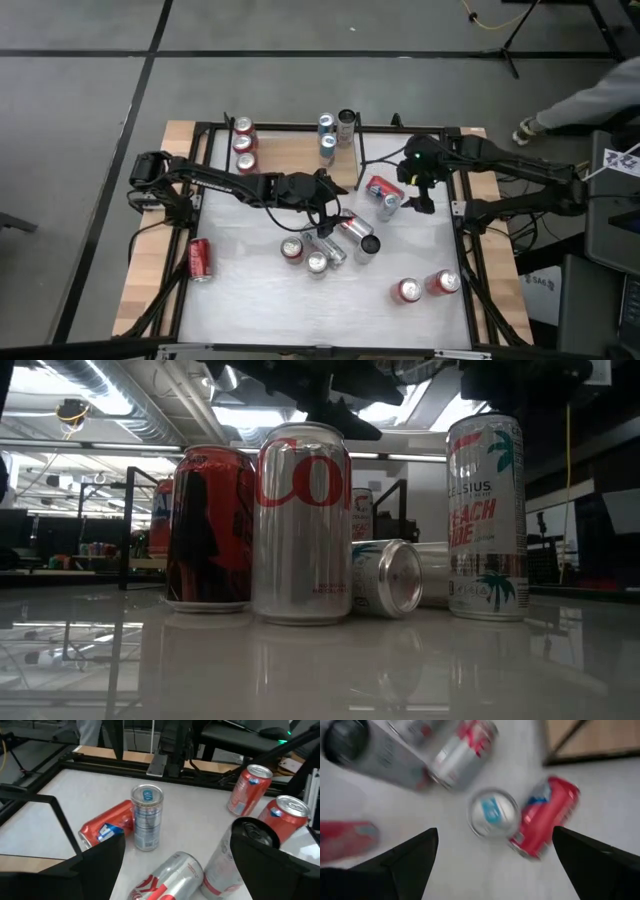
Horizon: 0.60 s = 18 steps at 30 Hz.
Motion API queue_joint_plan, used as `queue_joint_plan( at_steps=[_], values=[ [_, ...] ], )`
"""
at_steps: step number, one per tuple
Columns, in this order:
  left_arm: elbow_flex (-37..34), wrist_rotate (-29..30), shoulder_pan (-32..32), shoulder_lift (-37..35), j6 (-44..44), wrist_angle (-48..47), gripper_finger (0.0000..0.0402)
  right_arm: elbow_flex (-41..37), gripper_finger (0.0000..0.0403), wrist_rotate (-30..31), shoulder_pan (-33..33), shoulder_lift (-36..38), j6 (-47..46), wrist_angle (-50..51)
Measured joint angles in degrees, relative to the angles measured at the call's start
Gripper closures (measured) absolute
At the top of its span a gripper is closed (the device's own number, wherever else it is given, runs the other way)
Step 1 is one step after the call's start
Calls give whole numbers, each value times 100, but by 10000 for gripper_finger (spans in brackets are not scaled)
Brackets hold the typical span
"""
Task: Place canned beverage on shelf
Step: Put the white pink soda can on the shelf aligned with the other white pink soda can
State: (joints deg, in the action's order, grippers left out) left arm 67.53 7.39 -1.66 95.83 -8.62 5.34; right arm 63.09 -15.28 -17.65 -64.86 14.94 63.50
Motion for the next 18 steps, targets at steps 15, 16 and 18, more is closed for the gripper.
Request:
queue_joint_plan(
  at_steps=[15,16,18],
  values=[
    [-4,3,-210,0,17,-50,50,2,20,-1664,274,0,-3321,-1545],
    [-4,3,-230,0,17,-72,50,2,20,-1472,396,0,-3456,-1603],
    [-7,3,-281,0,17,-140,50,2,20,-1065,735,0,-3790,-1655]
  ],
)
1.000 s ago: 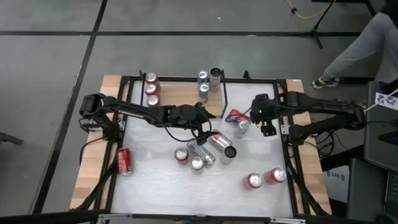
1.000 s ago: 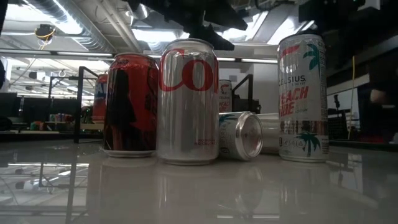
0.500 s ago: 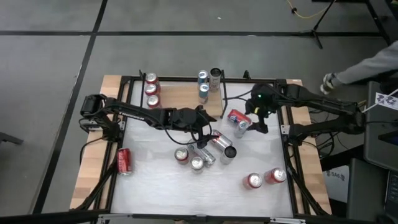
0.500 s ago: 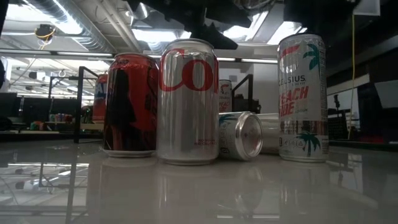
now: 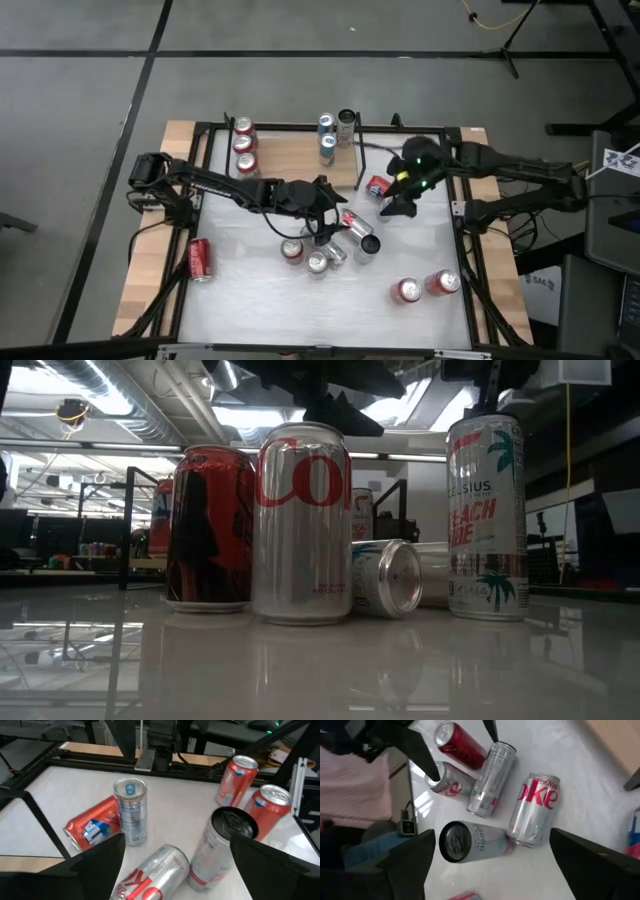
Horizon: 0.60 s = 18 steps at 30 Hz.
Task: Place canned beverage on shelf
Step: Put the white pink soda can on the shelf aligned with the other white pink soda can
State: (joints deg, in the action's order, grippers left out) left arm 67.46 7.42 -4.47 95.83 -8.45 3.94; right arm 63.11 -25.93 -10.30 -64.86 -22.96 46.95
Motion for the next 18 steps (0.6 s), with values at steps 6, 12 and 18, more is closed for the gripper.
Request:
queue_joint_plan(
  at_steps=[6,12,18],
  values=[
    [-2,2,-170,0,0,-293,50,2,20,1488,1173,0,-1090,-79],
    [-2,128,-363,0,2,-367,50,2,20,2949,2372,-2,-2061,-248],
    [-2,232,-479,-2,2,-374,50,9,20,3916,3234,-92,-2478,-816]
  ],
)
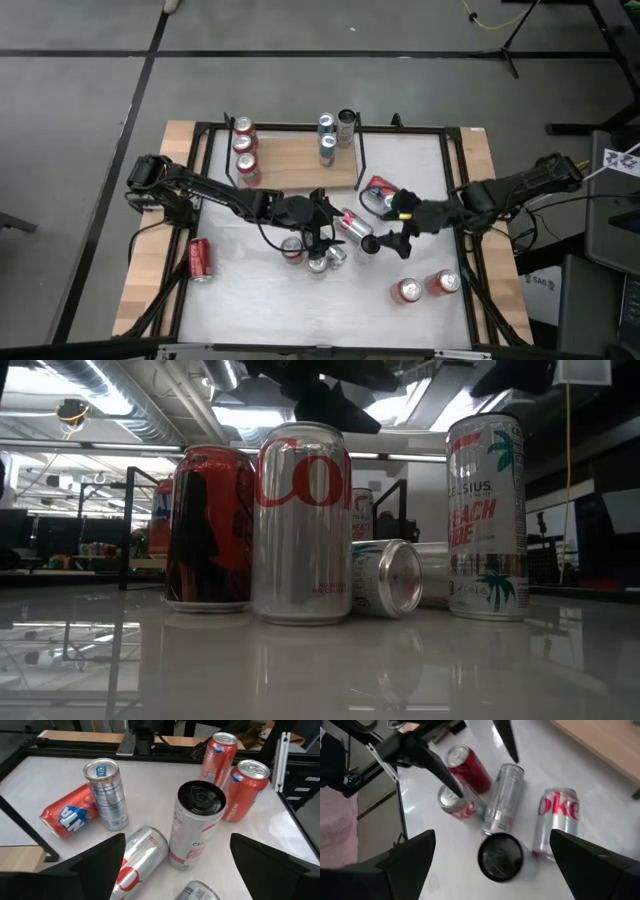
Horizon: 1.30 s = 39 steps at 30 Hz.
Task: Place canned beverage on shelf
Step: Put the white pink soda can on the shelf aligned with the other white pink soda can
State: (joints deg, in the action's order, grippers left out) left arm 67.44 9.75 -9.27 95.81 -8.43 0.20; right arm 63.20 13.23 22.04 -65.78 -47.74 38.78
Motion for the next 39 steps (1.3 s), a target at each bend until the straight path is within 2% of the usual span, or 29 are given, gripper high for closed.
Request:
queue_joint_plan(
  at_steps=[6,15,25,39],
  values=[
    [0,312,-79,0,2,-113,50,8,20,560,456,-386,-159,-285],
    [0,321,-106,-2,0,-124,50,491,20,1189,678,-1313,-307,292],
    [0,314,-106,-2,-4,-123,50,848,20,1334,696,-1966,-771,850],
    [0,310,-106,-2,-11,-122,50,1008,20,1585,689,-2200,-1591,1336]
  ],
)
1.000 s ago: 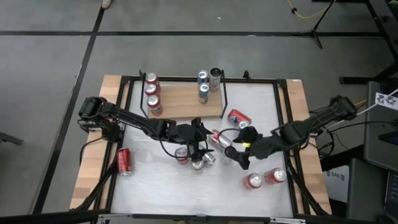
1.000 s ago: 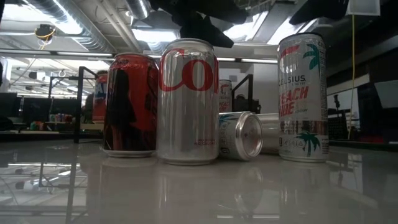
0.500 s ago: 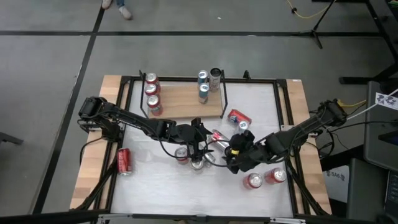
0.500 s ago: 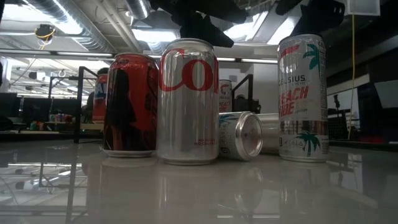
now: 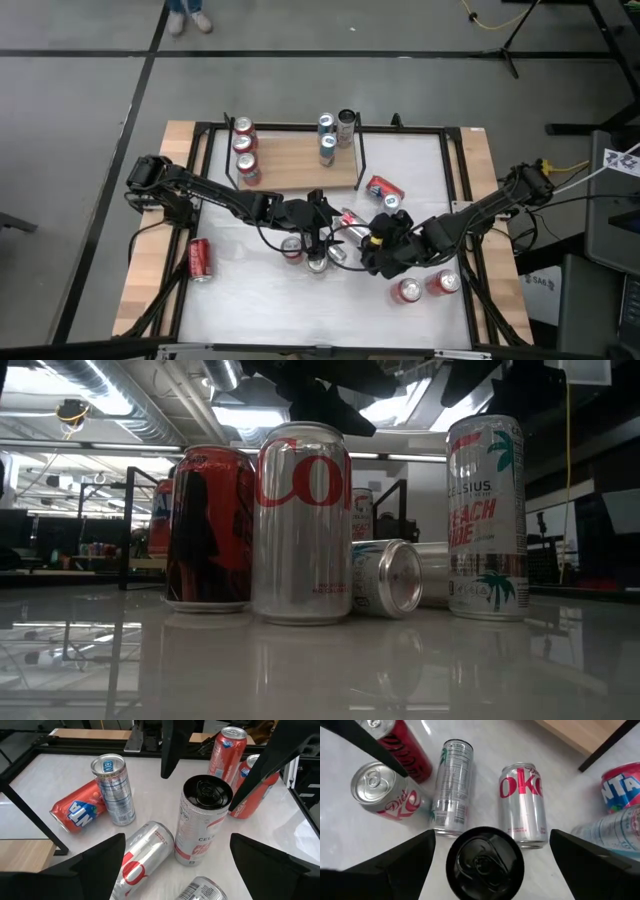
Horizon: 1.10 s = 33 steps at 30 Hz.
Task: Place canned beverage on shelf
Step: Put the white pink soda can on the shelf aligned with the other white pink soda can
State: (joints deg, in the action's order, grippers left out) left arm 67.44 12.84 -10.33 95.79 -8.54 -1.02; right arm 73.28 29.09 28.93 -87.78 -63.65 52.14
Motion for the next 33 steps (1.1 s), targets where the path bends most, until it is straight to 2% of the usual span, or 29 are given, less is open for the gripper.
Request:
queue_joint_plan(
  at_steps=[14,33],
  values=[
    [0,13,0,0,2,-2,50,2,20,35,0,-385,-347,42],
    [0,17,0,0,2,-2,50,-109,20,-168,-7,-418,-364,144]
  ],
)
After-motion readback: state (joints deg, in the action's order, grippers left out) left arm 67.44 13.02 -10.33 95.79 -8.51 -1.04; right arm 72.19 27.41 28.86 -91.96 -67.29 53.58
